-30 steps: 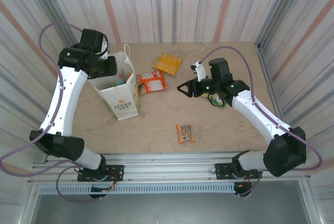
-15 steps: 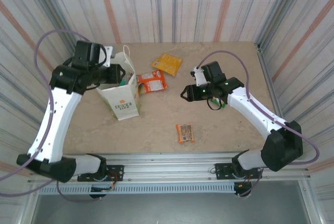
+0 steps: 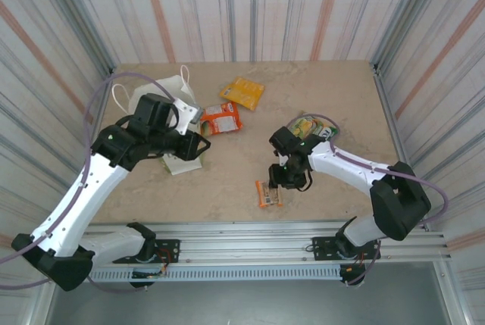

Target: Place the snacks into the paper bag

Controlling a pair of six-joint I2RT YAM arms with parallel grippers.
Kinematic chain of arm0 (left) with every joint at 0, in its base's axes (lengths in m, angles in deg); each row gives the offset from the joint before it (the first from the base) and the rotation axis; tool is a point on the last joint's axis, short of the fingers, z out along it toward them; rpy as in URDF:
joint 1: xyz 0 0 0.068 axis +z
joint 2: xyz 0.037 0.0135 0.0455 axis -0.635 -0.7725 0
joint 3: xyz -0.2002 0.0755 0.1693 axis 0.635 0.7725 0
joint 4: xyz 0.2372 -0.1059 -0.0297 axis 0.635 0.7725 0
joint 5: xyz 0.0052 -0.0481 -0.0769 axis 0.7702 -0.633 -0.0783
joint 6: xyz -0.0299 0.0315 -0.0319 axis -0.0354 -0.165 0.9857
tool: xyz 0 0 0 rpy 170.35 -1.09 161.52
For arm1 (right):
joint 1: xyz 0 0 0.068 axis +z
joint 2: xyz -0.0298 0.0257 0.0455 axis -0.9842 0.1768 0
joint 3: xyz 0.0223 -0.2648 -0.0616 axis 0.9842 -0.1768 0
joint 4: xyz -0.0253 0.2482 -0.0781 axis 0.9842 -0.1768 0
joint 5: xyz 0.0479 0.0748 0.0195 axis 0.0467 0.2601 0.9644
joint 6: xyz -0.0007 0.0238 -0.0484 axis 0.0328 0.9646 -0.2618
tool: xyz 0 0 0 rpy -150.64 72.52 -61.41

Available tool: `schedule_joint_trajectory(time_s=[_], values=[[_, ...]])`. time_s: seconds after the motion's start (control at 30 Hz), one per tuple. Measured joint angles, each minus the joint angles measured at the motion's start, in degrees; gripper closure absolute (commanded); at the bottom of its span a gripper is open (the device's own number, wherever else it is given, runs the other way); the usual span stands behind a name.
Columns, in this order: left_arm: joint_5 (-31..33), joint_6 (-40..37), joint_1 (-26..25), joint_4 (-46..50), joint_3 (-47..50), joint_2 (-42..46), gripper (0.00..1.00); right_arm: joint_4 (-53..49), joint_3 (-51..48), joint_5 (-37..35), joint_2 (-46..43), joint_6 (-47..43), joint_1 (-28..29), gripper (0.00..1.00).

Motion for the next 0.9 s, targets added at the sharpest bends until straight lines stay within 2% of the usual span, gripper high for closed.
schedule_joint_trajectory(time_s=[0.33,0.53,0.77,0.9], values=[[-0.2,0.1,-2.0,-0.7,0.6,-0.6,0.53,5.6,-3.0,0.7,5.2,1.9,0.0,0.52],[-0.3,0.6,-2.4,-1.4,0.7,-0.6,0.53,8.0,-3.4,0.8,6.5,2.9,0.1,0.61],[-0.4,1.0,-2.9,-2.0,2.4,-0.6,0.53,10.4,-4.2,0.7,6.6,2.5,0.1,0.86],[-0.9,1.2,-2.9,-2.7,3.7,-0.6,0.54,12.2,-5.1,1.3,5.9,1.9,0.1,0.93]])
